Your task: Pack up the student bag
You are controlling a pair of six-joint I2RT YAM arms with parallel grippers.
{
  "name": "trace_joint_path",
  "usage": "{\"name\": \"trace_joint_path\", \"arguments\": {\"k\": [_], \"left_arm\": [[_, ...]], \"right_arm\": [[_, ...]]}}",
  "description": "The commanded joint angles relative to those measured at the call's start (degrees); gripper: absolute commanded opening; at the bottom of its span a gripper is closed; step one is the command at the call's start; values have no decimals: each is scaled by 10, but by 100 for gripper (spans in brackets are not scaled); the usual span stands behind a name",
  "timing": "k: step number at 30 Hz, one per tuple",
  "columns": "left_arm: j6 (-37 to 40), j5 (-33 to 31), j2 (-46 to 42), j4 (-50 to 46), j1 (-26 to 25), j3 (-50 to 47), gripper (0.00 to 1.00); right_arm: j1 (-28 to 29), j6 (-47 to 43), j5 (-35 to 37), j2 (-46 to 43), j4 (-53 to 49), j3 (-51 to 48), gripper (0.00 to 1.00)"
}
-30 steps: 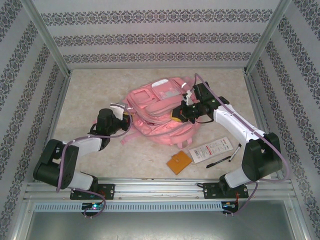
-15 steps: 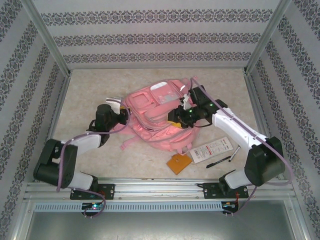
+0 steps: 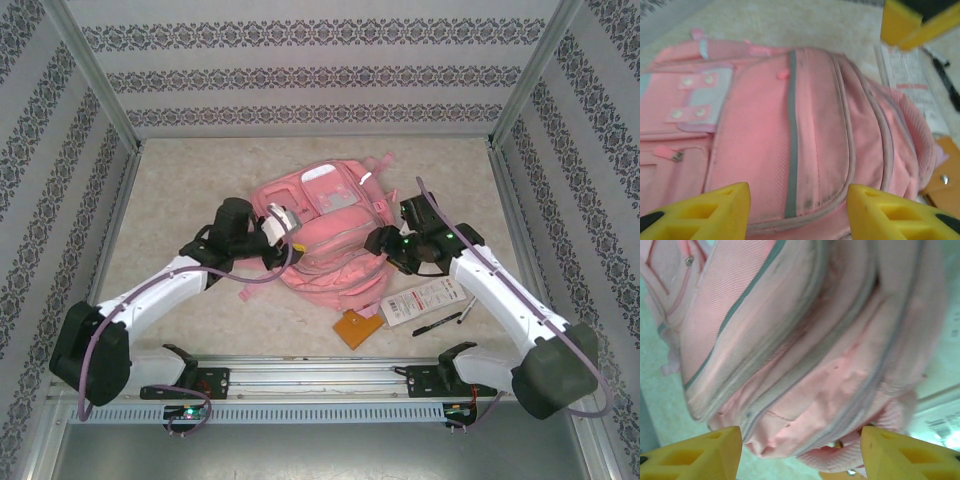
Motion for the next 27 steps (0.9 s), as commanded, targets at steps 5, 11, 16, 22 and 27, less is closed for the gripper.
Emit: {"name": "trace_joint_path", "arguments": {"k": [5, 11, 16, 22, 27], "left_arm": [[105, -30, 99, -63, -59, 74, 59], [84, -124, 170, -28, -78, 111, 56], [94, -190, 196, -51, -74, 143, 8], [-43, -140, 149, -73, 14, 154, 0], [-142, -66, 106, -52, 62, 137, 0]], "right_arm": [[-13, -53, 106, -40, -62, -33, 63], [-11, -79, 86, -47, -48, -44, 61], [0, -102, 53, -29, -53, -41, 61], [25, -89, 49, -28, -69, -50, 62], [85, 126, 39, -58, -60, -118, 67]]}}
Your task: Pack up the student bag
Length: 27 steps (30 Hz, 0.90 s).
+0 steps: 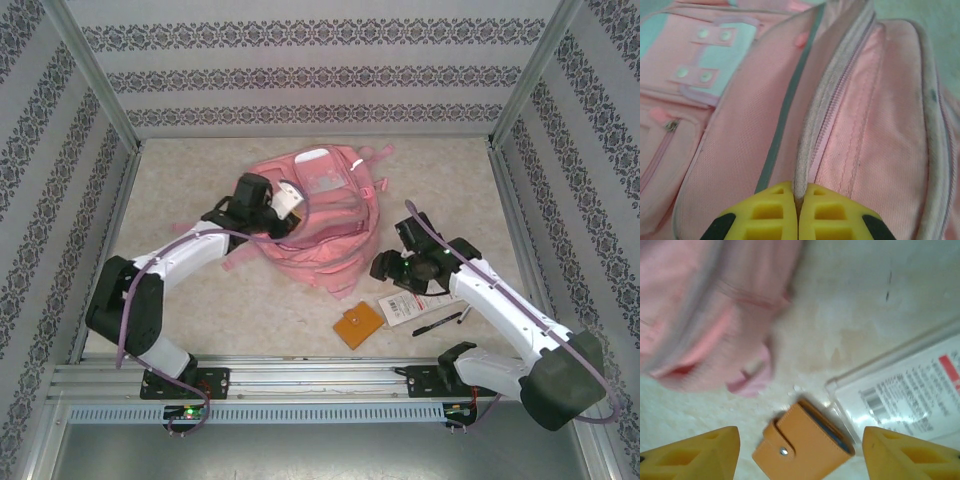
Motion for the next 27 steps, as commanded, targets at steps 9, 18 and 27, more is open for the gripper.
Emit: {"name": "trace_joint_path", "arguments": {"k": [9, 18, 27], "left_arm": [[-213, 67, -63, 32, 32, 11, 0], [-211, 59, -67, 32, 40, 8, 0], [-204, 81, -81, 45, 68, -32, 0]], "right_arm": [[154, 429, -7, -38, 211, -200, 66], [180, 446, -22, 44, 291, -211, 54], [180, 419, -1, 40, 303, -196, 27]]}}
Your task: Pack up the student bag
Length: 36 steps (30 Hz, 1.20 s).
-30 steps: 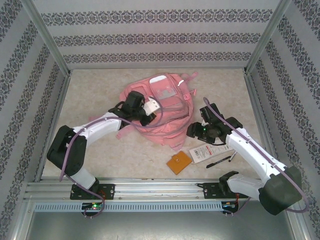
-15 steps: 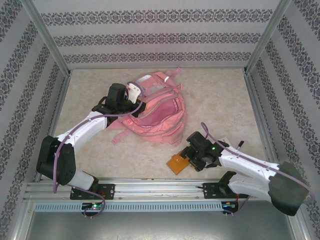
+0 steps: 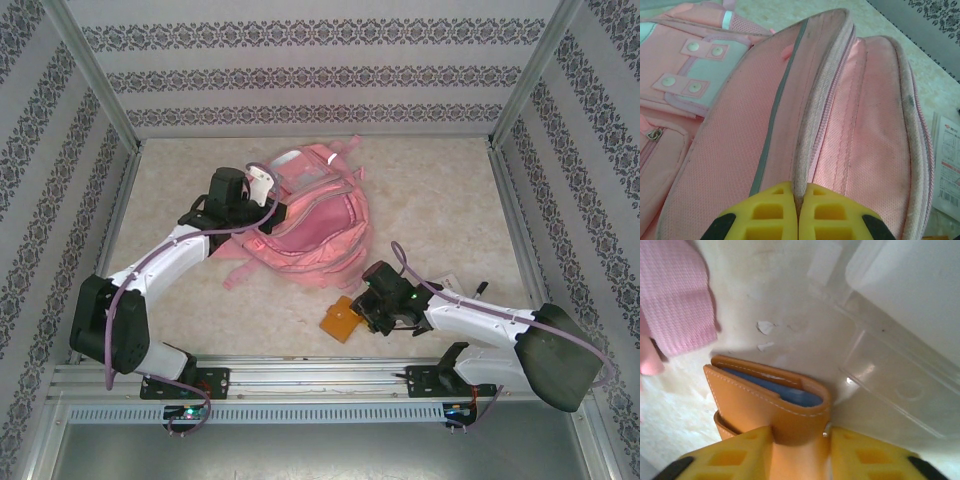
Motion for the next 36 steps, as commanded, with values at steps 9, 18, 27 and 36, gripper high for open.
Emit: {"name": "trace_joint_path", "arguments": {"k": [9, 18, 27, 36], "left_arm": [[-9, 42, -22, 28, 31, -8, 0], [-59, 90, -37, 57, 52, 3, 0], [-114, 130, -37, 87, 62, 8, 0], [-118, 152, -46, 78, 62, 15, 0]], "right_arm": [[6, -18, 32, -16, 27, -4, 0], [-7, -54, 60, -113, -37, 46, 0], [-99, -66, -70, -38, 44, 188, 0], [-113, -91, -83, 159, 118, 351, 0]]}}
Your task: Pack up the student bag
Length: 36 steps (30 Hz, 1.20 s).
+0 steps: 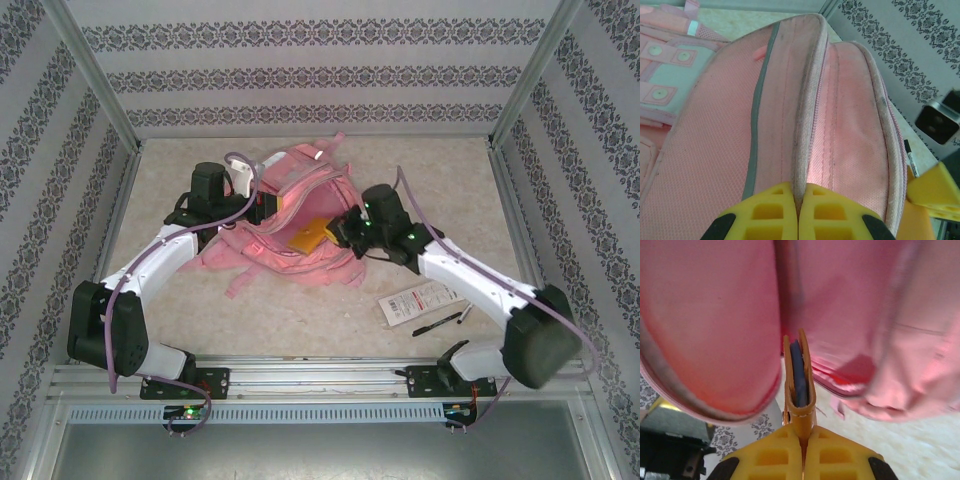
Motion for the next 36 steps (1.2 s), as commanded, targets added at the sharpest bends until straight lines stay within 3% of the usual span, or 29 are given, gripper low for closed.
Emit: {"name": "trace_joint_path", "arguments": {"k": [1, 7, 12, 18, 21, 23, 24, 25, 31, 36], "left_arm": [[-15, 44, -32, 40, 7, 20, 0], [-56, 57, -44, 85, 7, 13, 0], [-45, 52, -62, 99, 7, 18, 0], [-61, 83, -64, 140, 7, 16, 0], [-63, 85, -63, 152, 7, 12, 0], [-65, 82, -62, 160, 7, 9, 0], [-65, 80, -63, 164, 7, 6, 0], [-64, 77, -62, 165, 8, 4, 0], [-25, 31, -62, 129, 8, -4, 0], [18, 9, -51, 100, 10, -9, 0]], "right_arm": [[-10, -37, 3, 67, 56, 58, 0], [-15, -55, -4, 227, 201, 108, 0], [-4, -116, 29, 298, 234, 156, 0], [12, 5, 15, 393, 461, 154, 0], [20, 13, 32, 437, 498, 187, 0], [20, 7, 36, 466, 486, 219, 0], [19, 10, 39, 477, 483, 231, 5], [19, 16, 43, 484, 471, 236, 19], [3, -2, 68, 392, 312, 177, 42], [-30, -39, 35, 264, 159, 110, 45]]}}
